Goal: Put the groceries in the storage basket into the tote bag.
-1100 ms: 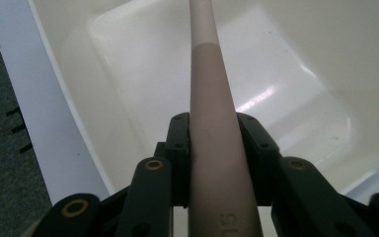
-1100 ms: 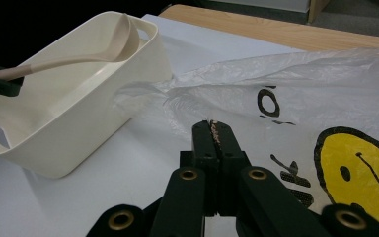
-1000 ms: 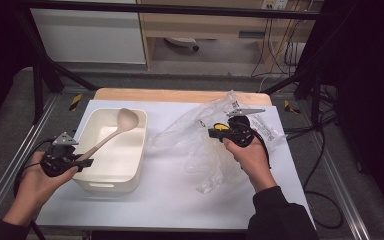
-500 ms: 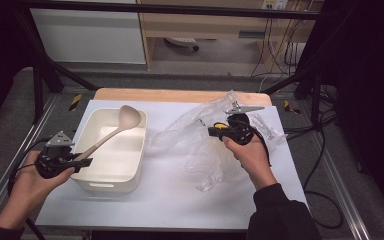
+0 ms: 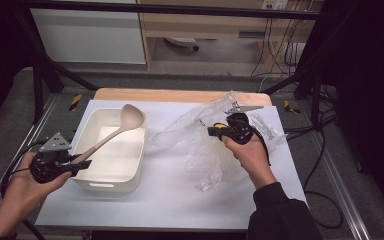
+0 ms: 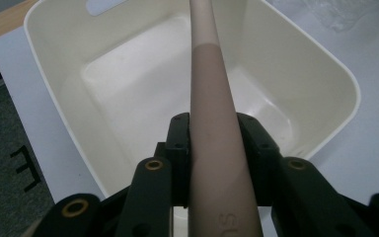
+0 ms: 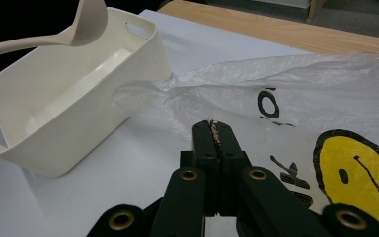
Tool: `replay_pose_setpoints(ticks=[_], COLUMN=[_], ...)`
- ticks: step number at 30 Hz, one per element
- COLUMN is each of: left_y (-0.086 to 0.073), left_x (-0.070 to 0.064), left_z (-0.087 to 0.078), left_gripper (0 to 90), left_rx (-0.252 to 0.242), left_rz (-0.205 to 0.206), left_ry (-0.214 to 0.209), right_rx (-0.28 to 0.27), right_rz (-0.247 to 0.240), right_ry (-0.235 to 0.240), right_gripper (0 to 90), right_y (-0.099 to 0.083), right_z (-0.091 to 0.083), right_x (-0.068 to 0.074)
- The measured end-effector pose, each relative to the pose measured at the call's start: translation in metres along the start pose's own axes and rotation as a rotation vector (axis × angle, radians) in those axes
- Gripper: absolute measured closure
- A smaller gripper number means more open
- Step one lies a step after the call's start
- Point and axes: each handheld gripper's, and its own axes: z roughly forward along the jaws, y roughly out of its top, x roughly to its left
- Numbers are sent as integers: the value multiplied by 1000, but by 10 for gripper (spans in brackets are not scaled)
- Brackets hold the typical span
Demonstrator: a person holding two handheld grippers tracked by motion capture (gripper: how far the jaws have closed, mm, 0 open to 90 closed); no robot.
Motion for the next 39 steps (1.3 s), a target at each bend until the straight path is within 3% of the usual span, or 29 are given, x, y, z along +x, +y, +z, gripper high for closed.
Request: replay_pose_setpoints(ticks=[25, 39], left_y=[13, 19], left_x=[-29, -49], left_z=[-10, -9], left_gripper=[690, 689], left_rx=[-31, -39], left_rz=[105, 151], left_ry=[-25, -61], right_rx=[3, 4], right_rz=[-5, -5], right_ry=[1, 2], right_gripper=[900, 900], right_y=[1, 0], right_z=[2, 2], right_x=[1, 1])
